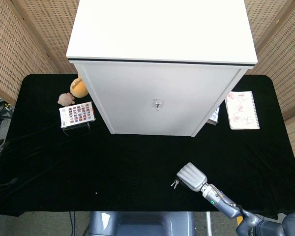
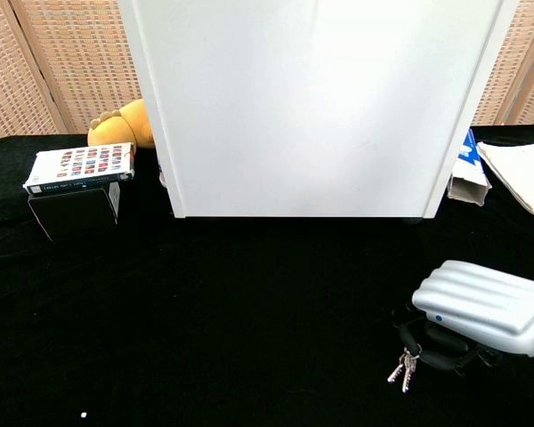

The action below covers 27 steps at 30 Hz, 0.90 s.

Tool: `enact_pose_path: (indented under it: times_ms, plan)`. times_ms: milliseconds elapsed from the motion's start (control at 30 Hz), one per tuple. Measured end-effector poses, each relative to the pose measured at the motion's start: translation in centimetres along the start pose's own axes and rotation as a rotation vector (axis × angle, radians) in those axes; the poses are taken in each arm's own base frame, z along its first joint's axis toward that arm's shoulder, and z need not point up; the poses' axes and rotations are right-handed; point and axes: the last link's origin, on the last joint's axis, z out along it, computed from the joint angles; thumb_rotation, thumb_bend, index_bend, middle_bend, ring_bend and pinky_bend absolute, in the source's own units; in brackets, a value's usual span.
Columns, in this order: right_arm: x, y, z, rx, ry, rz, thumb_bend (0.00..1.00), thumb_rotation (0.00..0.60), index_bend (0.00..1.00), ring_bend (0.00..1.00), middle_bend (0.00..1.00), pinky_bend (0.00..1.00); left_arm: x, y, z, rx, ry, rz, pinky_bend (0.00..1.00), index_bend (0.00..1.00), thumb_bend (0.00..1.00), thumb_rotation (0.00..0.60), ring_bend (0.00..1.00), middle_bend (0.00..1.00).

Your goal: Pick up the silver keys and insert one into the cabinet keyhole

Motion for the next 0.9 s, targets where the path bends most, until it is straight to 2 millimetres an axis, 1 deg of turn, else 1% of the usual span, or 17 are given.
enact_pose_path:
  times_ms: [233, 433, 767, 867, 900]
  plan:
    - [1.3, -0.2, -0.2, 0.014, 0.042, 0.014, 0.61, 0.6, 0.59, 0.88, 0.91, 1.0, 0.0, 0.0, 0.1, 0.001, 0.0, -0.002, 0.0, 0.0, 0.0, 0.6, 0.0, 0.0]
    - [3.4, -0.4, -0.6, 0.041, 0.105, -0.006, 0.61, 0.6, 0.59, 0.88, 0.91, 1.0, 0.1, 0.0, 0.0, -0.001, 0.003, -0.005, 0.0, 0.0, 0.0, 0.6, 0.0, 0.0]
    - [9.2, 0.1, -1.2, 0.068, 0.234, -0.146, 0.61, 0.6, 0.6, 0.88, 0.91, 1.0, 0.3, 0.1, -0.2, -0.008, 0.005, -0.01, 0.0, 0.0, 0.0, 0.6, 0.0, 0.0]
    - [11.4, 0.2, -1.1, 0.066, 0.277, -0.193, 0.61, 0.6, 0.61, 0.88, 0.91, 1.0, 0.3, 0.1, -0.2, -0.009, 0.005, -0.011, 0.0, 0.0, 0.0, 0.6, 0.0, 0.0]
    - [12.6, 0.5, -1.0, 0.063, 0.303, -0.221, 0.61, 0.6, 0.61, 0.88, 0.91, 1.0, 0.3, 0.1, -0.2, -0.008, 0.006, -0.011, 0.0, 0.0, 0.0, 0.6, 0.0, 0.0]
